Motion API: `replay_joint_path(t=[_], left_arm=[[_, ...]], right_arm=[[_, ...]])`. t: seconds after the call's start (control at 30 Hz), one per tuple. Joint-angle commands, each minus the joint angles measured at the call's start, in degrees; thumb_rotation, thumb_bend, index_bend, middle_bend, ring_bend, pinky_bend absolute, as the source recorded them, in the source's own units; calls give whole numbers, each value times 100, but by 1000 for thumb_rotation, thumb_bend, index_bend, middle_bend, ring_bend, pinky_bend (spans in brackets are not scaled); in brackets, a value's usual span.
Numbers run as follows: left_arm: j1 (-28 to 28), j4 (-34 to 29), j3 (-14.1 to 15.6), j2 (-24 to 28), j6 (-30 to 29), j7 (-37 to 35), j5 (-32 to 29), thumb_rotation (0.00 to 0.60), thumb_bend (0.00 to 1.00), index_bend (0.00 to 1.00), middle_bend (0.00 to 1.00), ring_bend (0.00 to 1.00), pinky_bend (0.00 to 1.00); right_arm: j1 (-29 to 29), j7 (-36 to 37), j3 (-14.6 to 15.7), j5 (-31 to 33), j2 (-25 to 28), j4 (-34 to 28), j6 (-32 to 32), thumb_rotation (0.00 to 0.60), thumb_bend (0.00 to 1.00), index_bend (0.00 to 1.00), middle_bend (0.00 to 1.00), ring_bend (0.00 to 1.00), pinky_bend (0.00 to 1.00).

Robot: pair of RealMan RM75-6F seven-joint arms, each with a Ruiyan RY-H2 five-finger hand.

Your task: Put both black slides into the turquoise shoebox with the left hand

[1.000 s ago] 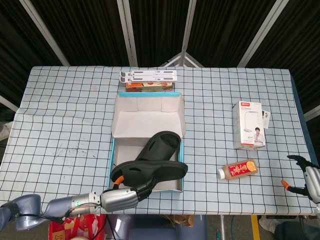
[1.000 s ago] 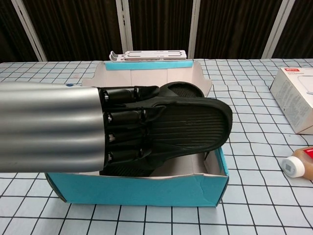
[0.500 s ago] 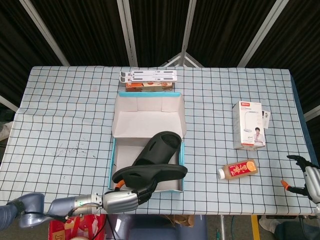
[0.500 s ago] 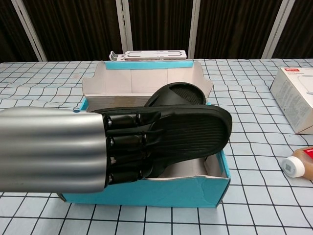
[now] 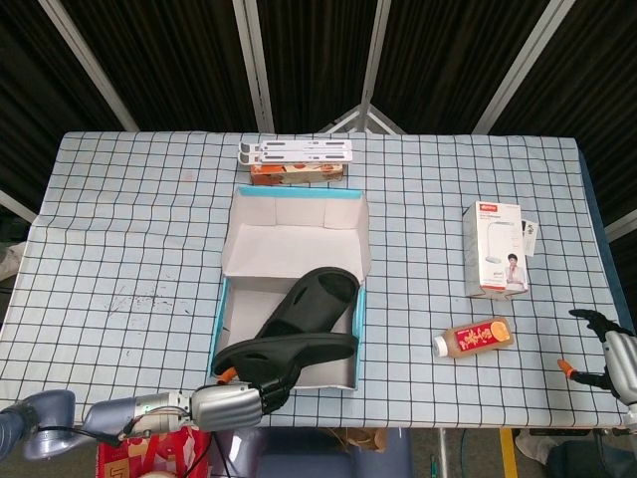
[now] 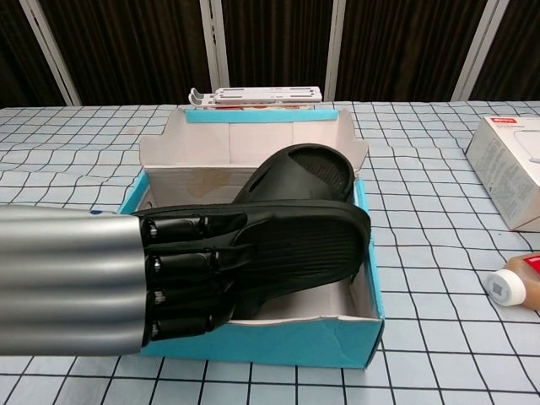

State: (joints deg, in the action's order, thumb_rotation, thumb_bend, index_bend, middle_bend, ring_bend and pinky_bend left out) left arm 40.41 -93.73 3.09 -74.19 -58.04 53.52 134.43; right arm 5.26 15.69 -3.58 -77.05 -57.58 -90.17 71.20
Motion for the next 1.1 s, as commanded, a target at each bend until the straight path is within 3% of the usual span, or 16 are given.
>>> replay_joint_path(t=[0.03,0.2,0.3,0.57,0.83,0.9,1.0,1.1], left_arm=[[-2,69,-19,-42,-64,-11,-11,600,347,222,476,127,155],[-26,60,-111,-53,-67,93,-101,600,286,94,243,63,126],[-60,-50,-158,-13,-49,168,-181,588,267,49,169,40,112],[-184,-560,-263,328,59,415,-406,446,195,10,112,10,98],[-314,-1008,-292,706,137,678,-468,431,167,0,89,3,97],[-347,-1078,-330,735,-37,690,-401,455,168,4,104,3,98],[-489,-1117,-414,680,-619,480,-410,593,168,51,163,11,102],[-737,-1007,-451,424,-1402,-28,-613,600,168,77,178,20,106]], right_arm=[[0,-5,1,-2,-3,-2,2,600,234,259,252,291,298],[6,-5,-2,16,-6,4,-15,600,233,259,253,291,298],[16,4,-1,17,-8,12,-37,600,234,259,253,291,298],[23,36,3,16,-8,29,-59,600,234,259,252,291,298],[38,33,7,14,-12,21,-84,600,233,259,252,291,298],[45,28,6,23,-18,31,-99,600,233,259,252,291,298],[56,29,5,33,-22,36,-124,600,233,259,252,291,298],[57,36,10,29,-22,37,-129,600,234,259,252,291,298]])
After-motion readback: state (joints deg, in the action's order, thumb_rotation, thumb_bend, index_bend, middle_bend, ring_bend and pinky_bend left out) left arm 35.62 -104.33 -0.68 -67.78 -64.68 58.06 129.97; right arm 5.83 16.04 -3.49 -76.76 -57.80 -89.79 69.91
